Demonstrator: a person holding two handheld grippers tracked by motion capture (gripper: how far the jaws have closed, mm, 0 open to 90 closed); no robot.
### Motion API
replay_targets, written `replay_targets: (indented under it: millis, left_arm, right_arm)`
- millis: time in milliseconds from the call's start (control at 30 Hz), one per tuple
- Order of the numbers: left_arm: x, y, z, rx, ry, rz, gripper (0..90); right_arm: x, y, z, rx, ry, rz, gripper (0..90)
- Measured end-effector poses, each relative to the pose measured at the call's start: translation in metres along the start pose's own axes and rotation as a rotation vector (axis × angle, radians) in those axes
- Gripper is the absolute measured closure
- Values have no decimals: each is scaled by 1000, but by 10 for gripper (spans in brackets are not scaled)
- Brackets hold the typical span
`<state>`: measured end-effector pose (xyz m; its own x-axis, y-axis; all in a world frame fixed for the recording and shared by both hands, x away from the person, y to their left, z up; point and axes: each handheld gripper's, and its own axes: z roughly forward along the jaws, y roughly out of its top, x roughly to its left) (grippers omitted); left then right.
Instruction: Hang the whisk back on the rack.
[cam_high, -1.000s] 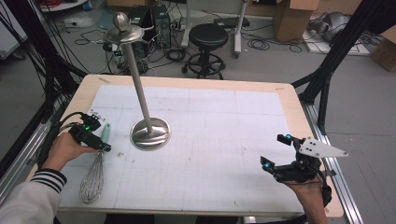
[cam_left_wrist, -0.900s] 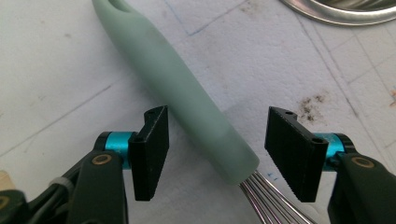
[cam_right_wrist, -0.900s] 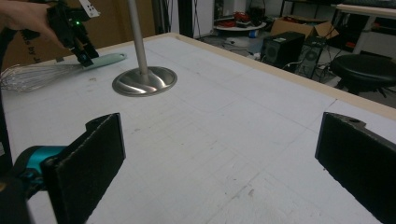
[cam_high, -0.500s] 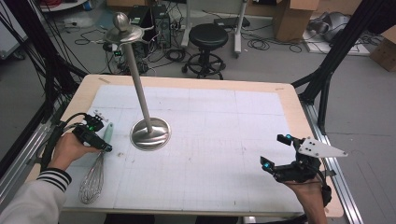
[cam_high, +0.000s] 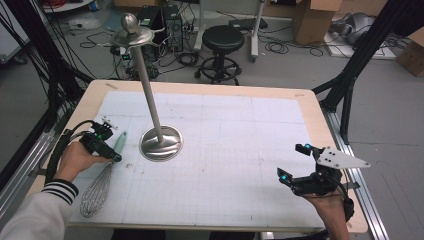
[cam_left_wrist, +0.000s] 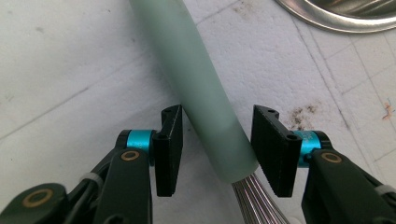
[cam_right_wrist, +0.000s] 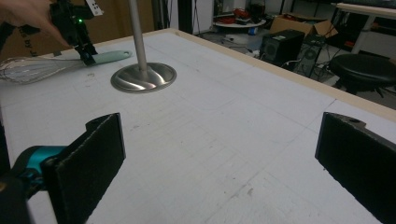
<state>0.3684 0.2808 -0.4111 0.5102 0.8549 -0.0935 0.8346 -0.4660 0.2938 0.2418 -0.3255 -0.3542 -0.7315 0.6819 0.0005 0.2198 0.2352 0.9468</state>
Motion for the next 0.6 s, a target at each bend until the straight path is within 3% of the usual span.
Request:
replay_targets:
  millis: [600]
  left_arm:
    - [-6, 8, 0, 57, 67, 13, 653]
  right_arm:
    - [1, 2, 0, 4, -6, -18, 4]
